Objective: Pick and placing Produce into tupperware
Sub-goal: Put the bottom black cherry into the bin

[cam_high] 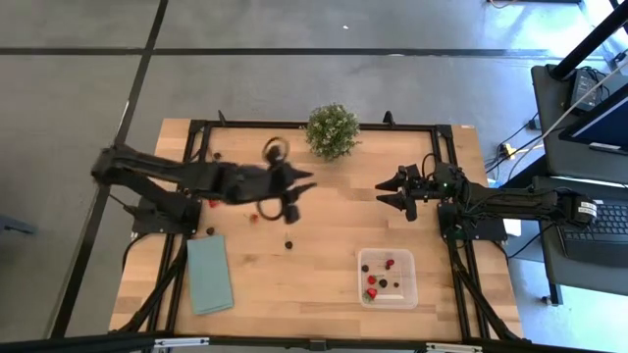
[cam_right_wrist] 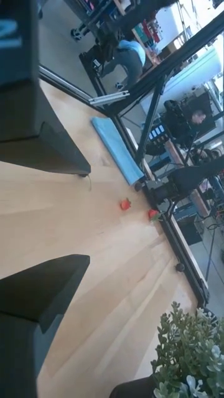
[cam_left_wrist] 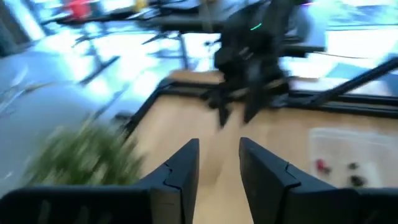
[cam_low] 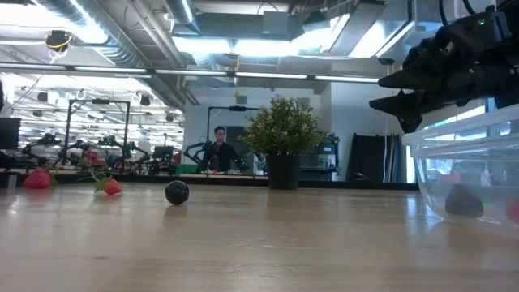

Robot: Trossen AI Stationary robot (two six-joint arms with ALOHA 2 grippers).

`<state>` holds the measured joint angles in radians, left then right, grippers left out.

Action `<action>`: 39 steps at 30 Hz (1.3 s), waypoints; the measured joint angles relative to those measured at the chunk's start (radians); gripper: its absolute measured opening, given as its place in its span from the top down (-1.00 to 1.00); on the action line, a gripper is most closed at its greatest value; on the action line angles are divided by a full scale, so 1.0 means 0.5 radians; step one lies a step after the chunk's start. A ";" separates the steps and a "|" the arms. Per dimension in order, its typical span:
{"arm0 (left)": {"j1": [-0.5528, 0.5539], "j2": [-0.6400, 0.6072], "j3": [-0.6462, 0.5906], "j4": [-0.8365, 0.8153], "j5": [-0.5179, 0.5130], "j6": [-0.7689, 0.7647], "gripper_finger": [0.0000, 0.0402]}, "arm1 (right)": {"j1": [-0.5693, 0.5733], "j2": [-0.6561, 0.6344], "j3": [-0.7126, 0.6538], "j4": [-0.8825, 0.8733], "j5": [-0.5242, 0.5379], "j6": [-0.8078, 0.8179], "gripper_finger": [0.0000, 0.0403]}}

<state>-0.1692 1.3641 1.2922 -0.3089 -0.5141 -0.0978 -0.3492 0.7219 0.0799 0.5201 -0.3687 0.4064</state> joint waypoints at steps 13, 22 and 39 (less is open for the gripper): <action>-0.461 -0.487 -1.496 1.171 -0.244 -0.327 0.59 | 0.000 0.000 0.000 -0.001 0.025 -0.091 -0.12; -0.466 -0.463 -1.812 1.197 -0.248 -0.536 0.60 | -0.001 0.001 0.000 -0.011 0.122 -0.096 -0.12; -0.347 -0.463 -1.813 1.204 -0.191 -0.810 -0.15 | -0.001 0.000 0.000 -0.058 0.123 -0.097 -0.12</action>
<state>-0.3425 1.1324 0.3855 0.2932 -0.6098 -0.5026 -0.3496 0.7219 0.0799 0.4913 -0.3073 0.3576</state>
